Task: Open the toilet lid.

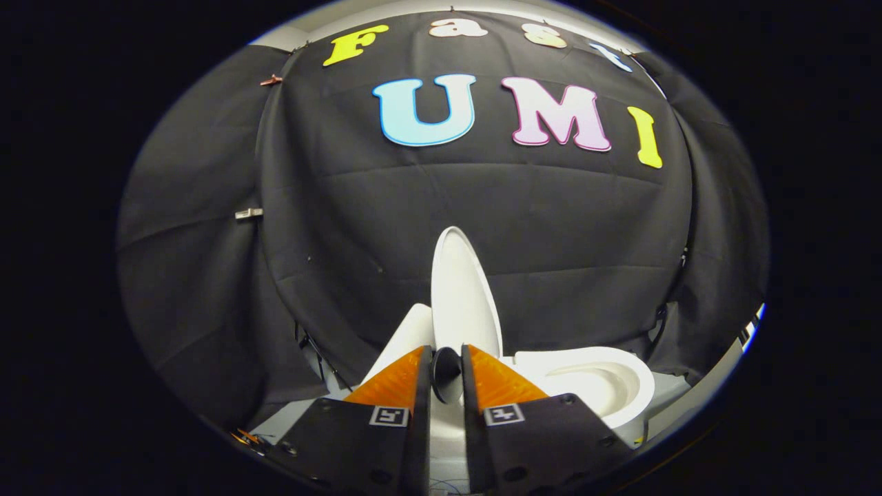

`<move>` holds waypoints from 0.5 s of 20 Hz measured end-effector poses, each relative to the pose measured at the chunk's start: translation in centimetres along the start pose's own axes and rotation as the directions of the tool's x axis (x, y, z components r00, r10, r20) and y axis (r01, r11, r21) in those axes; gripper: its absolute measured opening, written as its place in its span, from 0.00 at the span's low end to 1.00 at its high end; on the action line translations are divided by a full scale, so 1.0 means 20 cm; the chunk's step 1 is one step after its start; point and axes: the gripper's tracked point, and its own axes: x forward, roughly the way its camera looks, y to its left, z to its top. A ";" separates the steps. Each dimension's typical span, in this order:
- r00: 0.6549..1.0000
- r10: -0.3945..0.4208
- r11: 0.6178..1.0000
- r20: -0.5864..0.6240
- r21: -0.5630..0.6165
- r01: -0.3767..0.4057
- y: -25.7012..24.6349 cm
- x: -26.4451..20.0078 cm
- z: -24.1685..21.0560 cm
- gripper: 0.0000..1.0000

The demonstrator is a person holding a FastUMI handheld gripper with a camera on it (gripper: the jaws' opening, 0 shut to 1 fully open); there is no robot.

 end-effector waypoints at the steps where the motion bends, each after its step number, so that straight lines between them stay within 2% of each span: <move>1: 1.000 0.025 1.000 -0.013 0.001 -0.025 0.01 -0.02 -0.01 0.40; 2: 0.999 0.040 0.999 -0.017 0.002 -0.040 0.02 -0.03 -0.01 0.55; 5: 0.999 0.018 1.000 0.034 0.013 -0.019 0.01 0.01 0.03 0.99; 8: 0.998 0.061 0.998 0.020 0.029 -0.061 0.03 -0.02 0.02 1.00; 10: 0.996 0.079 0.994 0.052 0.065 -0.083 0.05 -0.03 0.05 1.00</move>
